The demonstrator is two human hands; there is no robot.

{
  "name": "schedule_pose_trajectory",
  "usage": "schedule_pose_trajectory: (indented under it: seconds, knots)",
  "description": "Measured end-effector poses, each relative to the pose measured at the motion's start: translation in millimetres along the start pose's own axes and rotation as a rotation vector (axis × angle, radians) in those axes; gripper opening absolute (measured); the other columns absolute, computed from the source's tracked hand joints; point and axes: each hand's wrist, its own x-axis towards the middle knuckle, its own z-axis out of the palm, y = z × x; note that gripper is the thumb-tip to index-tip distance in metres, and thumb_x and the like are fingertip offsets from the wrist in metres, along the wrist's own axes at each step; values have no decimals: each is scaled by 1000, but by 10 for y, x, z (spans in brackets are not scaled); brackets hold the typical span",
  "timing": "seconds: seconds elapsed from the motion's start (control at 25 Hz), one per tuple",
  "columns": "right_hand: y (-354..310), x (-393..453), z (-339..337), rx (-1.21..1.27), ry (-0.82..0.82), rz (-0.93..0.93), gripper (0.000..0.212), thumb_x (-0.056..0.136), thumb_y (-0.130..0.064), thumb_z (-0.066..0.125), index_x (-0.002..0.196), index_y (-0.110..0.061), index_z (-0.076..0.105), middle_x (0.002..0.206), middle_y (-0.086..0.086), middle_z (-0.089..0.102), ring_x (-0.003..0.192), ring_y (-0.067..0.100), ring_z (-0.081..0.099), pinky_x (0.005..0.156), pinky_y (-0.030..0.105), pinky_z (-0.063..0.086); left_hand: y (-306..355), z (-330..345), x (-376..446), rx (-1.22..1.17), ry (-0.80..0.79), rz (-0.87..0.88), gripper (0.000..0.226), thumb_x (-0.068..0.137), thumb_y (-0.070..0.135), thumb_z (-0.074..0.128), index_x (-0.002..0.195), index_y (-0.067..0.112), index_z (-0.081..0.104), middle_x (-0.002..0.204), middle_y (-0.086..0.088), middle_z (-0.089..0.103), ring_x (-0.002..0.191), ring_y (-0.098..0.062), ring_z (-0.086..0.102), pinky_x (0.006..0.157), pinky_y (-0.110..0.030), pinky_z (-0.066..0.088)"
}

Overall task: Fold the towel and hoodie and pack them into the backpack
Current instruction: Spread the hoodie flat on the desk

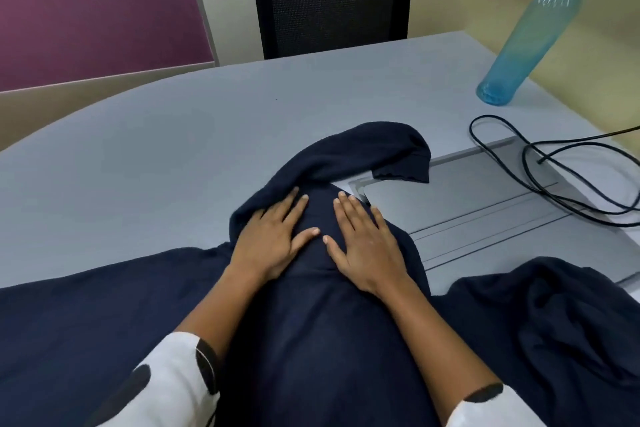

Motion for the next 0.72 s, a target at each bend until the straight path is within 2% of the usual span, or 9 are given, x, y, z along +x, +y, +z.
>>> schedule_pose_trajectory:
  seconds: [0.08, 0.2, 0.24, 0.32, 0.4, 0.48, 0.6, 0.68, 0.72]
  knots:
    - [67, 143, -15, -32, -29, -33, 77, 87, -55, 0, 153, -15, 7, 161, -1, 3, 147, 10, 1, 121, 41, 1, -194, -17, 63, 33, 2, -13, 98, 74, 78, -13, 151, 24, 15, 159, 5, 16, 143, -14, 24, 112, -32, 19]
    - [145, 384, -2, -49, -57, -129, 76, 88, -52, -2, 153, -16, 10, 161, -2, 6, 147, 9, 2, 120, 40, -2, -250, 24, 118, 16, 14, -136, 84, 83, 68, 1, 152, 22, 14, 158, 5, 17, 142, -15, 22, 113, -35, 18]
    - [164, 461, -30, -42, -54, -145, 74, 89, -50, 1, 152, -14, 16, 160, 0, 13, 147, 11, 9, 121, 39, 1, -233, 38, 120, 17, 27, -173, 79, 88, 66, 6, 152, 21, 13, 159, 4, 17, 142, -16, 23, 113, -35, 17]
    - [152, 537, -105, -70, -5, -143, 65, 94, -40, 16, 143, -5, 40, 150, 11, 39, 141, 20, 33, 120, 41, 15, -231, 44, 150, 20, 27, -217, 72, 95, 62, 13, 153, 20, 11, 159, 4, 15, 142, -16, 22, 114, -37, 16]
    - [48, 408, -101, -146, 118, -94, 56, 95, -33, 28, 131, 2, 52, 138, 18, 52, 132, 29, 46, 115, 44, 28, -220, 41, 160, 32, 32, -234, 71, 95, 60, 17, 153, 19, 11, 159, 4, 14, 142, -16, 21, 115, -38, 16]
    - [-144, 32, -20, -79, 141, -11, 62, 97, -40, 27, 138, 3, 44, 146, 20, 41, 139, 30, 35, 115, 44, 22, -217, 54, 148, 56, 57, -225, 71, 95, 60, 19, 152, 19, 12, 159, 3, 15, 141, -17, 22, 114, -39, 17]
    - [-255, -451, 73, -2, 86, 99, 84, 95, -64, 11, 149, -1, 22, 158, 13, 15, 147, 23, 12, 116, 43, 8, -281, 52, 181, 36, 23, -185, 74, 94, 64, 17, 152, 18, 14, 159, 2, 16, 142, -18, 22, 115, -39, 17]
    - [-222, -520, 91, -36, 76, 123, 90, 91, -71, 9, 150, -3, 16, 159, 12, 9, 148, 21, 6, 117, 43, 5, -300, -49, 105, -8, 34, -75, 74, 92, 62, 18, 149, 15, 25, 156, -4, 24, 140, -23, 28, 116, -40, 20]
    - [-215, -503, 73, -37, 73, 130, 91, 91, -71, 9, 150, -2, 16, 159, 12, 9, 148, 22, 6, 117, 43, 5, -293, -110, 5, -12, 85, 3, 67, 94, 55, 24, 144, 12, 36, 153, -11, 31, 136, -28, 34, 115, -42, 23]
